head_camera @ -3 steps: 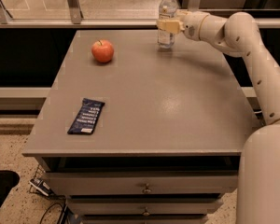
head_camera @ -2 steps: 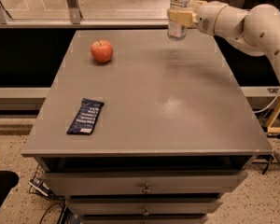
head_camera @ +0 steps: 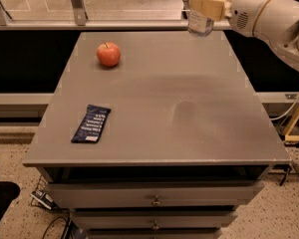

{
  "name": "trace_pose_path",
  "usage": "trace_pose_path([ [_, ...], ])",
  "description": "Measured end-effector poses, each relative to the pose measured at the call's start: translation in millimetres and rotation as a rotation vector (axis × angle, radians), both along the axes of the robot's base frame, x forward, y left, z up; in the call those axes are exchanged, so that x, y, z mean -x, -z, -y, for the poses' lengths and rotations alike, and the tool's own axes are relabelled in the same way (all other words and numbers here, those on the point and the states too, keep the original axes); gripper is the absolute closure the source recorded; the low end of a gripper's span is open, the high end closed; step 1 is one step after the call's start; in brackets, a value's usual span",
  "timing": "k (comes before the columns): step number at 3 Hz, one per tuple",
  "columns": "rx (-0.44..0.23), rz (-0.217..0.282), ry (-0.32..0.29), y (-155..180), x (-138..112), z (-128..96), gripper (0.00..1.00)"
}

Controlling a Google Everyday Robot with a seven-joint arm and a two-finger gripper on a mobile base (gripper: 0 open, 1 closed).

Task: Move blue plastic bottle near rxbar blueberry

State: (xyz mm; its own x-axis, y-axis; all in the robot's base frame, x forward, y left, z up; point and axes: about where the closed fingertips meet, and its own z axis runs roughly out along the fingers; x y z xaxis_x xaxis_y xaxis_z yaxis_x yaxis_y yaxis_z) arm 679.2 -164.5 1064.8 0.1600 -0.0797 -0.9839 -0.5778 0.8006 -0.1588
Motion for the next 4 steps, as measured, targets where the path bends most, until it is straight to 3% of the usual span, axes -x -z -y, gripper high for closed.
trace_pose_path([
  [1, 0.002, -0.027, 0.006, 8, 56, -21, 1.0],
  [2, 0.022, -0.12, -0.04, 63, 99, -61, 1.0],
  [4, 0.062, -0.213, -0.185, 123, 118, -109, 1.0],
])
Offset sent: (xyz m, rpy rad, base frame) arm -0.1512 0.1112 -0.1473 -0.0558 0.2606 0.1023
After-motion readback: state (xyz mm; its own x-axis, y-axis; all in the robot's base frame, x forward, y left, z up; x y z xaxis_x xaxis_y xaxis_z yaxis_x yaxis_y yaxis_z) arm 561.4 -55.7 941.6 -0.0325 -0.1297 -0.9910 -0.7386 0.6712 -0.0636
